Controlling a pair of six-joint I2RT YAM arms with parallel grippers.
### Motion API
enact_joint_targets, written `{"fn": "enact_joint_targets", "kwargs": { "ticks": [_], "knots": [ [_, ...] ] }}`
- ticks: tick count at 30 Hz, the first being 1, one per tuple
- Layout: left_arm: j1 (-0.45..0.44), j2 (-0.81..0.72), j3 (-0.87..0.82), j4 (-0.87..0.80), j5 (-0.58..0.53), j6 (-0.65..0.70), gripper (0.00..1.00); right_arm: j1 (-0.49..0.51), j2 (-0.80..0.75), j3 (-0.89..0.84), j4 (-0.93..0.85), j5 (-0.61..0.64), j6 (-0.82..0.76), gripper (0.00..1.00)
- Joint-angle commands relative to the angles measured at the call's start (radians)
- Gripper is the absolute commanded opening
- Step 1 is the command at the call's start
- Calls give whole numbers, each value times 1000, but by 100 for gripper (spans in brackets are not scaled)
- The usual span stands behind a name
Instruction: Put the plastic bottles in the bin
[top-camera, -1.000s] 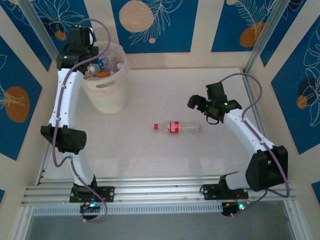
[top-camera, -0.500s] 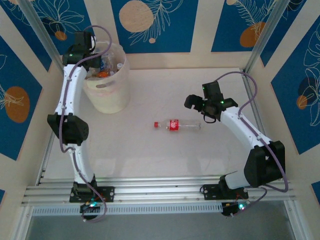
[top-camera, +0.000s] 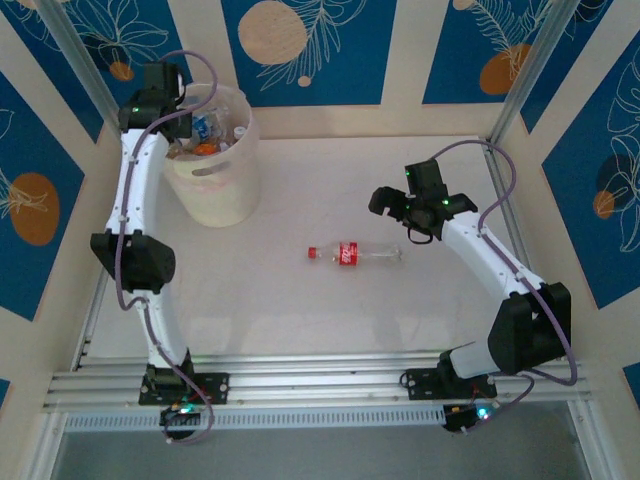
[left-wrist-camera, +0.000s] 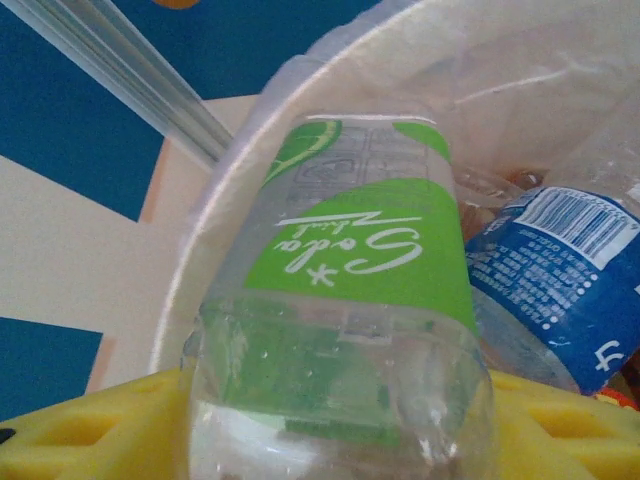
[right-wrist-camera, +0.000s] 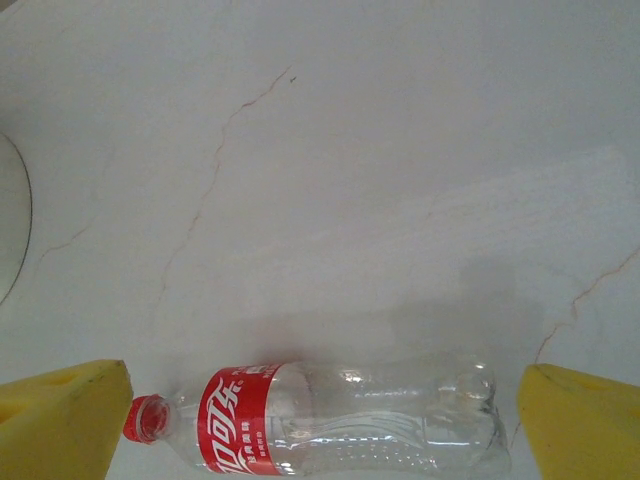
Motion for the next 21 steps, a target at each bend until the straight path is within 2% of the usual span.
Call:
{"fn": "enact_joint_targets", "kwargs": {
  "ticks": [1, 4, 11, 18, 21],
  "knots": [
    [20, -44, 29, -8, -12, -23, 67, 9, -4, 24, -14, 3, -13, 99],
    [20, -55, 23, -3, 52, -33, 76, 9, -5, 29, -18, 7, -14, 99],
    [20, -76, 0, 18, 191, -74, 85, 11, -8, 35, -16, 7, -14, 99],
    [19, -144, -51, 65, 304, -128, 81, 12, 2, 42, -32, 15, -34, 99],
    [19, -205, -145, 122, 332, -142, 71, 12, 6, 41, -32, 14, -32, 99]
  ]
}}
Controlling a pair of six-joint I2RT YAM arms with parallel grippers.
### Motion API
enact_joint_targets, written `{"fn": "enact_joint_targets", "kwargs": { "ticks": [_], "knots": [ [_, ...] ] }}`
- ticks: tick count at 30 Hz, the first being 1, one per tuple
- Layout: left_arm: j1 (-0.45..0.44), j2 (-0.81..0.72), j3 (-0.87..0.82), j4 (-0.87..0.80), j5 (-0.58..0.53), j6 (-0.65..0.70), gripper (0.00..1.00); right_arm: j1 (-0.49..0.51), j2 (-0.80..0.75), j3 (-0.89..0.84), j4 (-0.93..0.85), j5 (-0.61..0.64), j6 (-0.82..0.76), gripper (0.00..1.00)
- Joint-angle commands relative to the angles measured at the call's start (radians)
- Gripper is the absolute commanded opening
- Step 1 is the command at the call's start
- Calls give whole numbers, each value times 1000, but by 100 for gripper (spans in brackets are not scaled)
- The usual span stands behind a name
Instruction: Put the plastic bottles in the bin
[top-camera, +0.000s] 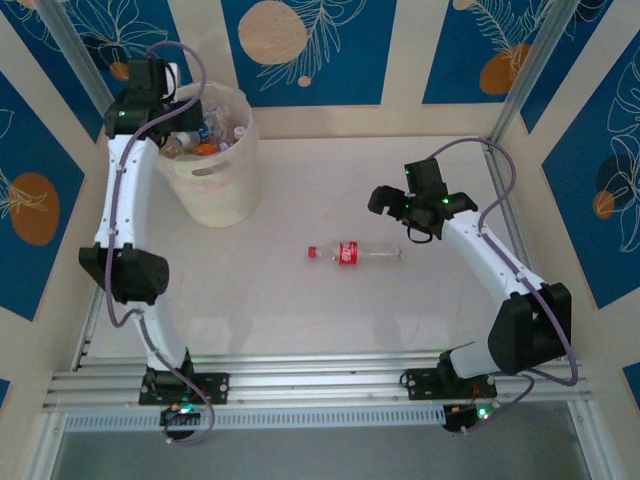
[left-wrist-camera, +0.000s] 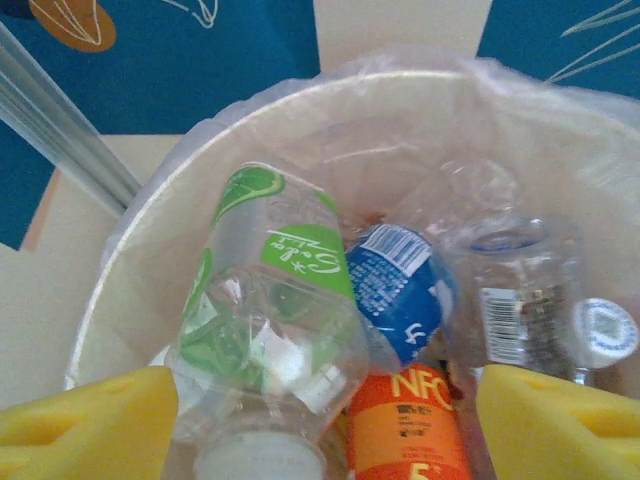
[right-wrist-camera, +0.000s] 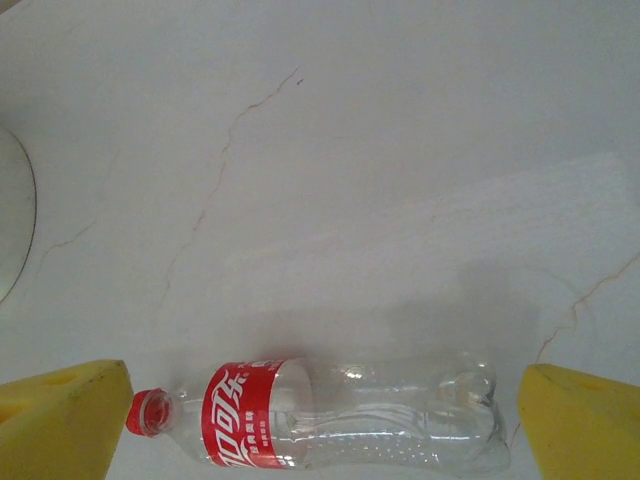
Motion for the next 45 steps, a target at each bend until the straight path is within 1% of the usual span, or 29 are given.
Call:
{"fn": "enact_joint_targets", "kwargs": {
  "ticks": [1, 4, 7, 10, 14, 16, 21, 25, 30, 36, 39, 42, 45],
  "knots": [
    [13, -96, -100, 83, 63, -34, 67, 5, 11, 26, -20, 7, -20, 99],
    [13, -135, -191, 134, 51, -39, 62, 7, 19, 28, -17, -2, -15, 99],
    [14, -127, -216, 142, 70, -36, 61, 9, 26, 33, -18, -5, -14, 99],
    [13, -110, -221, 138, 114, -47, 58, 13, 29, 39, -23, -2, -14, 99],
    [13, -115, -267, 169, 182, -84, 57, 16, 28, 41, -26, 2, -11, 99],
    [11, -122, -292, 178, 195, -94, 57, 16, 28, 43, -28, 3, -9, 99],
    [12, -161, -353, 184, 157, -96, 57, 17, 38, 52, -36, 0, -19, 99],
    [13, -179, -312, 161, 139, -79, 60, 19, 59, 69, -43, -6, -37, 99],
    [13, -208, -250, 137, 146, -76, 64, 21, 97, 88, -46, -28, -53, 99],
    [11, -281, -267, 138, 173, -86, 67, 24, 176, 118, -46, -53, -86, 99],
    [10, -333, -311, 151, 199, -95, 69, 25, 229, 151, -48, -78, -112, 99],
    [-15, -421, -418, 193, 223, -113, 73, 26, 287, 198, -67, -90, -130, 99],
    [-93, -526, -585, 258, 233, -134, 74, 21, 345, 242, -105, -97, -132, 99]
  ]
}}
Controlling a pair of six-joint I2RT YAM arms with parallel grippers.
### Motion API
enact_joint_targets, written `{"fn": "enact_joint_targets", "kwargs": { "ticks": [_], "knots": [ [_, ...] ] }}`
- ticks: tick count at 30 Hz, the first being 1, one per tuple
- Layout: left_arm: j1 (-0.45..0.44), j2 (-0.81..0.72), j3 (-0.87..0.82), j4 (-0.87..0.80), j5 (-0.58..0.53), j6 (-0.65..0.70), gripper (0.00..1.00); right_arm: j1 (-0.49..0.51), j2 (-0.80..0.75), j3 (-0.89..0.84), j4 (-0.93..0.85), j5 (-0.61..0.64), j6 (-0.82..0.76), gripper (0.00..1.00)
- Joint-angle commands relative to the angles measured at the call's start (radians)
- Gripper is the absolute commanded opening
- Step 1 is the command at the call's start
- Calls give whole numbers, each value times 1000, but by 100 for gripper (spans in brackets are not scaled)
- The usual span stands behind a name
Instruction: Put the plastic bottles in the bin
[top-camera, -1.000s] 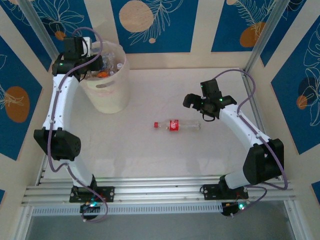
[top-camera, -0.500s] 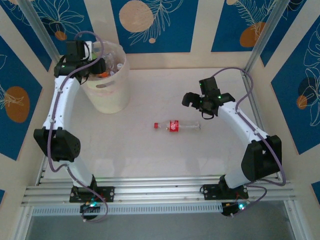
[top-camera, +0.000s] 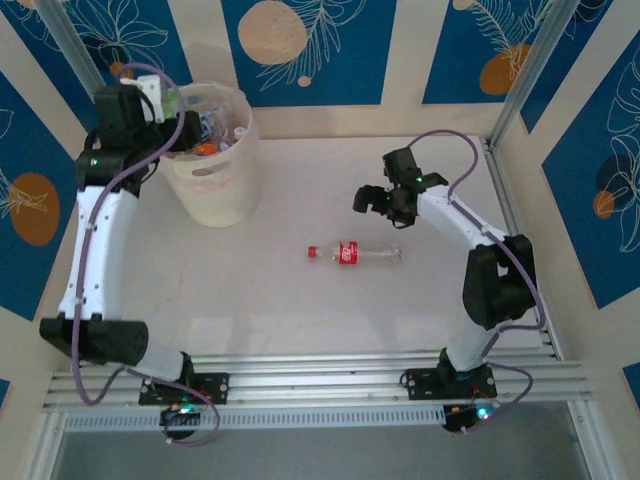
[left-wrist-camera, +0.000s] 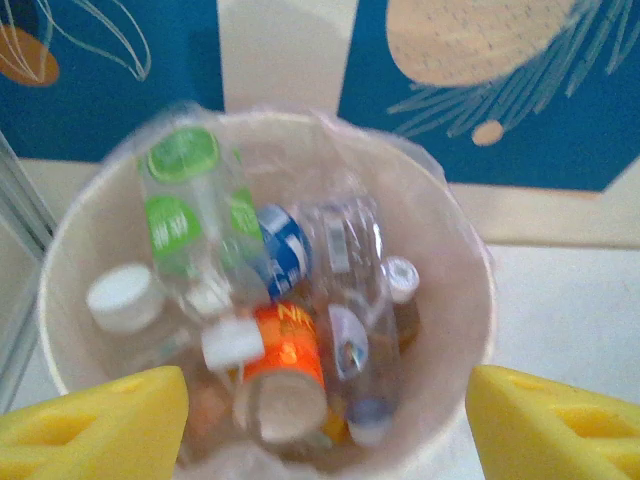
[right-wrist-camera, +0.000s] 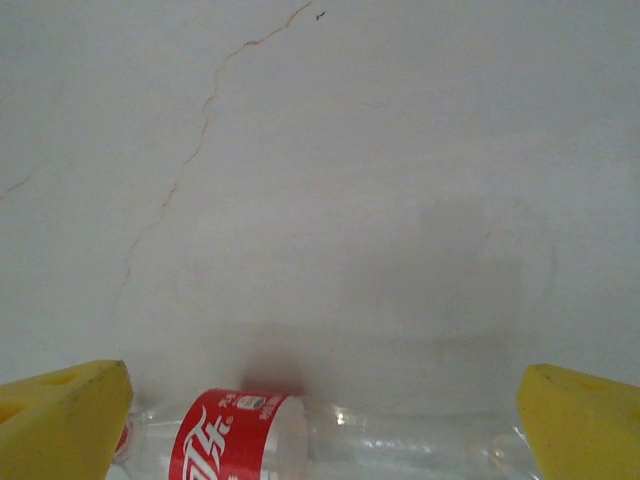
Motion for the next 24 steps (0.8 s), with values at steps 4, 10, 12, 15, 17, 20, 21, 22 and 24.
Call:
{"fn": "enact_joint_targets", "kwargs": {
  "ticks": [4, 10, 12, 15, 17, 20, 21, 22, 24],
  "knots": [
    [-248, -182, -350, 132, -6, -57, 77, -9, 75, 65, -84, -67, -20, 100],
    [-516, -200, -619, 222, -83, -144, 79, -42, 80, 38, -106, -109, -9, 100],
    [-560, -191, -684, 260, -84, -208, 79, -55, 79, 17, -111, -119, -5, 99],
    [-596, -182, -767, 319, -76, -343, 79, -70, 76, -18, -105, -127, 5, 98],
    [-611, -165, -811, 359, -74, -447, 82, -76, 76, -39, -101, -131, 13, 98],
    [-631, -132, -902, 486, -67, -622, 88, -82, 66, -73, -78, -140, 24, 97],
    [-635, -122, -925, 527, -62, -676, 90, -84, 64, -78, -73, -142, 26, 98],
    [-636, -102, -949, 578, -50, -728, 90, -85, 63, -83, -71, -142, 27, 98],
    [-641, -58, -971, 657, -30, -802, 91, -87, 63, -86, -71, -142, 30, 98]
  ]
}}
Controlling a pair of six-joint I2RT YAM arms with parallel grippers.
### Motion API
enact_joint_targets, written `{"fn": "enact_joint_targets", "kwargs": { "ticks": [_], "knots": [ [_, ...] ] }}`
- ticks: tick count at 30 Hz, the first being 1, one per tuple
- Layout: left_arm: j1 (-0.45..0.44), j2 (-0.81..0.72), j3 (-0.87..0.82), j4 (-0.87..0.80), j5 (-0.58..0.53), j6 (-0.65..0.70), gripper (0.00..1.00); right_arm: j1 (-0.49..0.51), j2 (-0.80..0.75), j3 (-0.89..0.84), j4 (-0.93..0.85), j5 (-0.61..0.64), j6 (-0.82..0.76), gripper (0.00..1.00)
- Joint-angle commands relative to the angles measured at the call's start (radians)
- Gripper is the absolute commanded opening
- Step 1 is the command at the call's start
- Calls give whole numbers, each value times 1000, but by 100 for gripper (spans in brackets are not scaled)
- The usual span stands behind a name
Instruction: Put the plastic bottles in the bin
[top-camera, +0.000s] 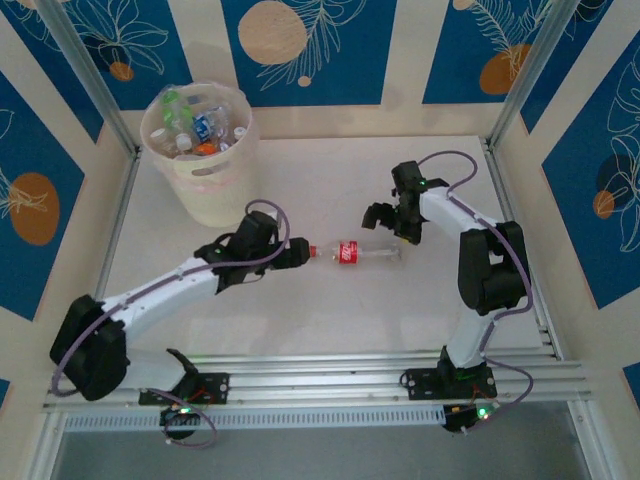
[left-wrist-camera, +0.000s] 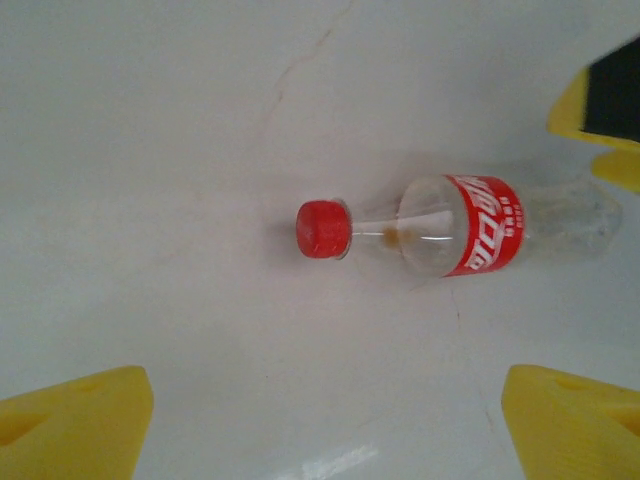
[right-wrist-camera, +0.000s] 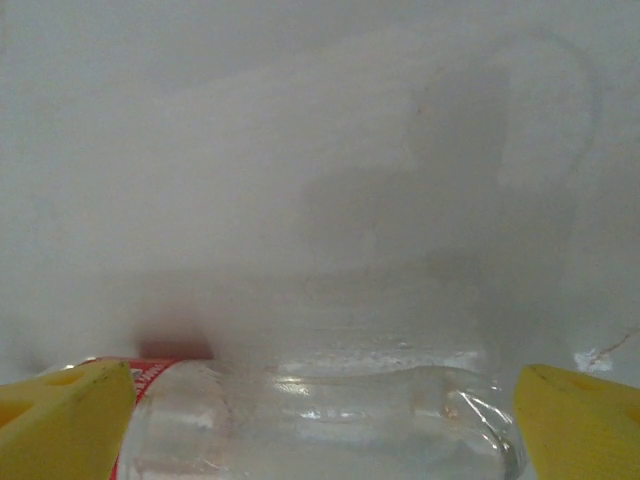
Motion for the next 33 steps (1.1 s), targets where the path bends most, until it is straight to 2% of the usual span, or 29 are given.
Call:
{"fn": "enact_joint_targets", "kwargs": {
  "ticks": [1, 12, 18, 26, 33],
  "knots": [
    [-19, 72, -34, 203, 35, -222, 91, -5, -15, -11, 1, -36, 21, 98],
    [-89, 367, 91, 356, 101, -339, 88, -7, -59, -92, 23, -58, 77, 97],
    [-87, 429, 149, 335, 33, -345, 88, 2, -65, -105, 25, -68, 86, 97],
    [-49, 535, 237, 275, -42, -368, 78, 10, -72, -111, 24, -69, 87, 96],
    [-33, 582, 325, 199, -94, -347, 77, 16, -63, -110, 33, -78, 85, 95]
  ]
}}
